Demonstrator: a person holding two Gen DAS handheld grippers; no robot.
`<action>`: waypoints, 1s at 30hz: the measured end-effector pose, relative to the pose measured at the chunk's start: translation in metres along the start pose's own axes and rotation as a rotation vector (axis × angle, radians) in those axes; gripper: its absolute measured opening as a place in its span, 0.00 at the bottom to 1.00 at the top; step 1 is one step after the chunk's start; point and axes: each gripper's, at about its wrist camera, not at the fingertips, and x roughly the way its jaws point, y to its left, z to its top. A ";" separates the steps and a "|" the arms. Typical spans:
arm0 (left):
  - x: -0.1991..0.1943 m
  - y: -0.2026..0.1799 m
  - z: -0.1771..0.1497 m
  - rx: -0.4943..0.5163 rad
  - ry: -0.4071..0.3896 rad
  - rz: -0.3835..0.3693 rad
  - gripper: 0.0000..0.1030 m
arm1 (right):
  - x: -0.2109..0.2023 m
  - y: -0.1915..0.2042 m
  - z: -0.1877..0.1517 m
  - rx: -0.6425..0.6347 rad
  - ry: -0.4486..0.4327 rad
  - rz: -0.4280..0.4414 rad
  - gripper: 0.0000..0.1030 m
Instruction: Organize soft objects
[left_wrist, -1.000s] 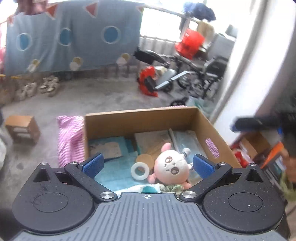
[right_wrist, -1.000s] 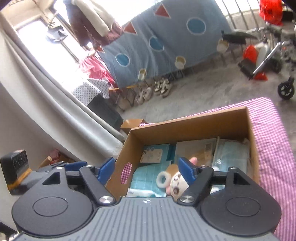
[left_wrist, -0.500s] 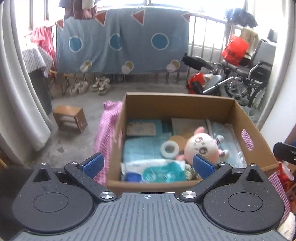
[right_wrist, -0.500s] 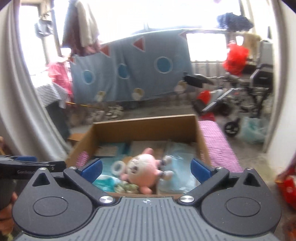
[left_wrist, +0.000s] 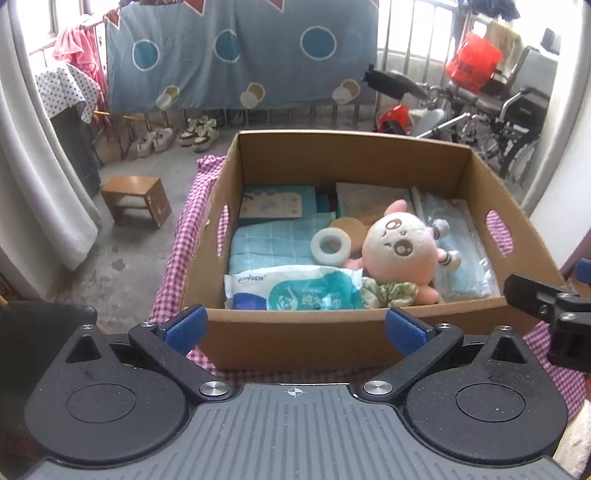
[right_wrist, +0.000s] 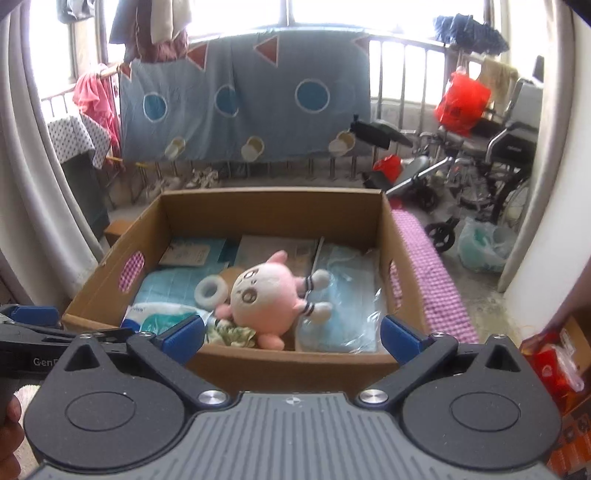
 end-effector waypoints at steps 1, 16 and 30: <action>0.000 -0.002 -0.001 0.003 0.003 0.012 1.00 | 0.002 0.001 -0.001 -0.001 0.007 -0.001 1.00; 0.004 -0.005 0.000 -0.003 0.045 0.052 1.00 | 0.020 0.006 -0.008 -0.012 0.080 -0.002 1.00; 0.001 -0.006 -0.002 0.012 0.047 0.070 1.00 | 0.017 0.004 -0.008 -0.006 0.092 -0.005 1.00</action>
